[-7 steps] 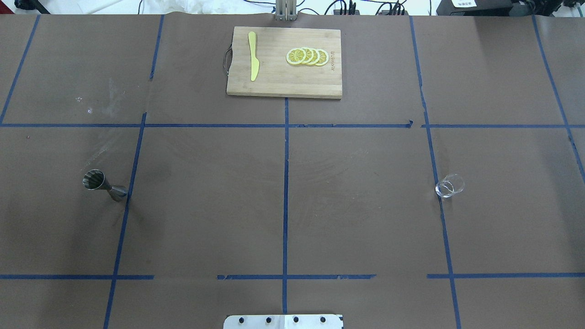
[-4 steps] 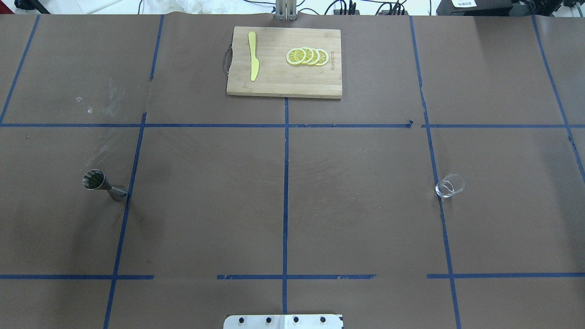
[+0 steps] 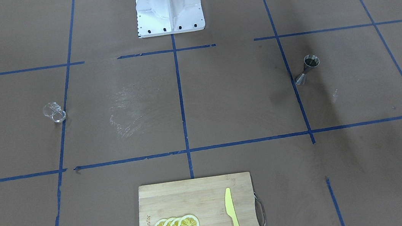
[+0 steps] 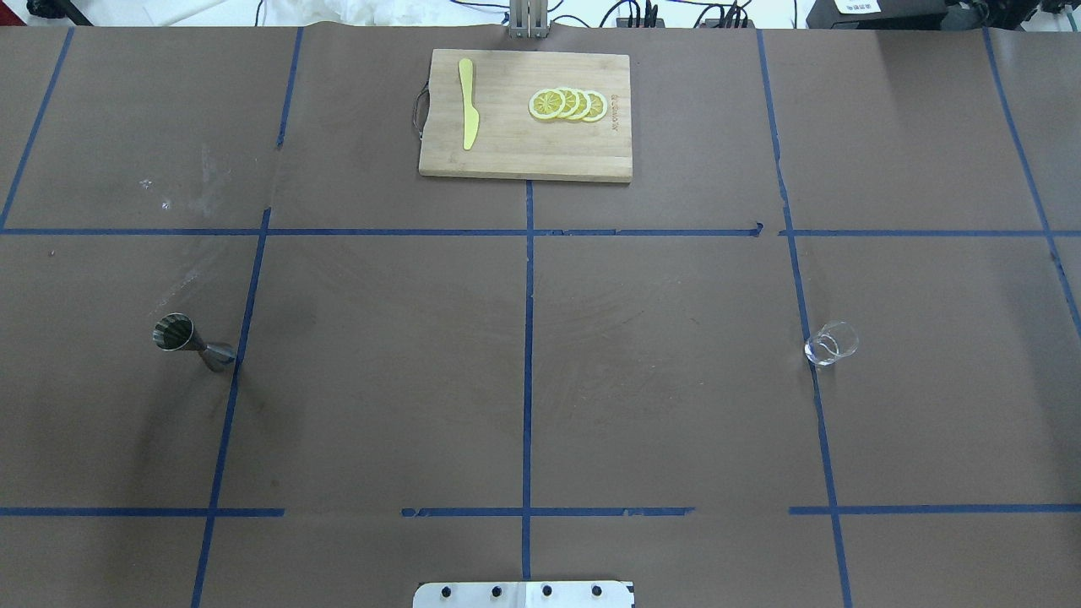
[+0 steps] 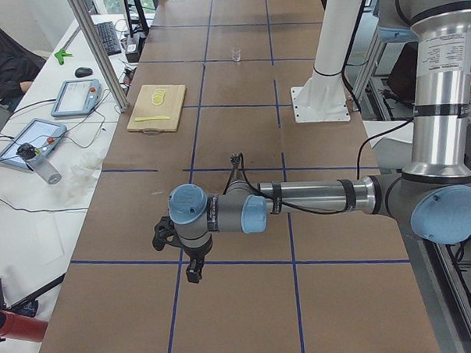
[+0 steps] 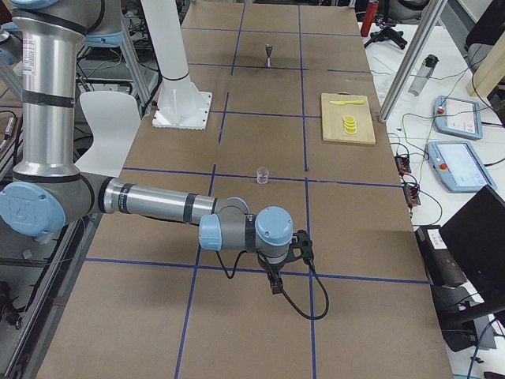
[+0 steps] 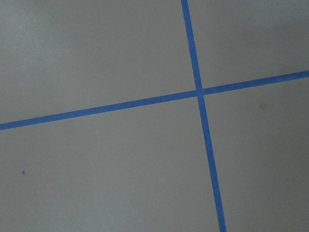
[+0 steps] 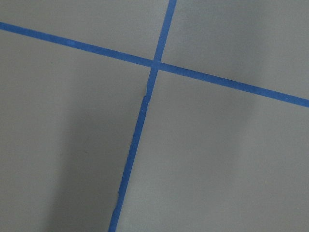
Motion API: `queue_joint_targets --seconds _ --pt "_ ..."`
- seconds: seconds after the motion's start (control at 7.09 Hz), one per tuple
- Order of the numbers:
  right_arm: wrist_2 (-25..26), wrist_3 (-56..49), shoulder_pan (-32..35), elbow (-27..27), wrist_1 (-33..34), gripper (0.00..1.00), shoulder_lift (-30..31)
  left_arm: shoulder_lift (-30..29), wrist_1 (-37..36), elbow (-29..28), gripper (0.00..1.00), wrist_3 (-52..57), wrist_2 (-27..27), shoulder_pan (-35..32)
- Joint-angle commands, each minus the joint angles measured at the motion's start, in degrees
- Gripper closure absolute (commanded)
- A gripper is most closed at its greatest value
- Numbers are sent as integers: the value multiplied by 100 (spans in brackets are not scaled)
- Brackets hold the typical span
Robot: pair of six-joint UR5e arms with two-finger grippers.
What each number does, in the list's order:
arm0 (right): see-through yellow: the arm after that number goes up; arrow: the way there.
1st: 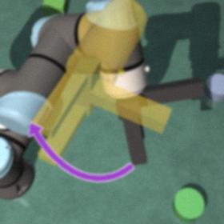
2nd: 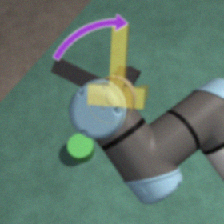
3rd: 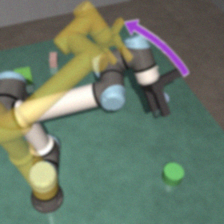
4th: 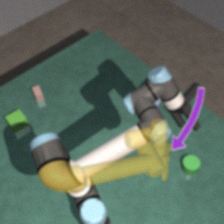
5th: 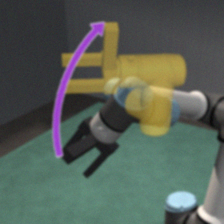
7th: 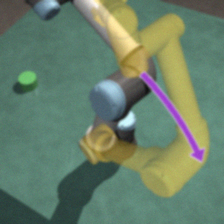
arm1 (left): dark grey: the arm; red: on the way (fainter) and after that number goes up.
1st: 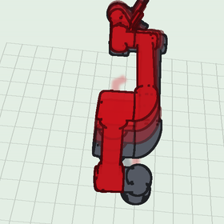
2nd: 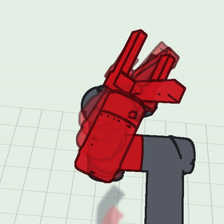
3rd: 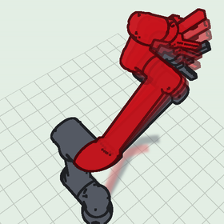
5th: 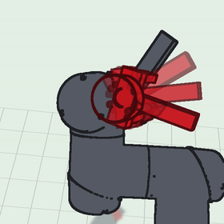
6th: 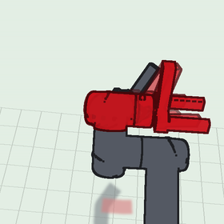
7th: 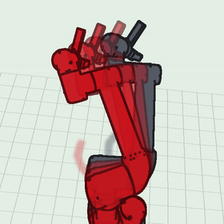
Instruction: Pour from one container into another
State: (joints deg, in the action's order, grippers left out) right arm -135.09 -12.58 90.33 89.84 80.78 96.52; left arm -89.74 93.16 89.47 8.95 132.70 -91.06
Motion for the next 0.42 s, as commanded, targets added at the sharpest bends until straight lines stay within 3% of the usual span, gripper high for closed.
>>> queue_joint_targets --seconds 0.0,0.28 --pt "0 -7 -7 7 -27 0 51 1 1 1 0 19 2 0" --pt "0 -7 2 7 -27 0 51 35 9 9 0 36 2 0"
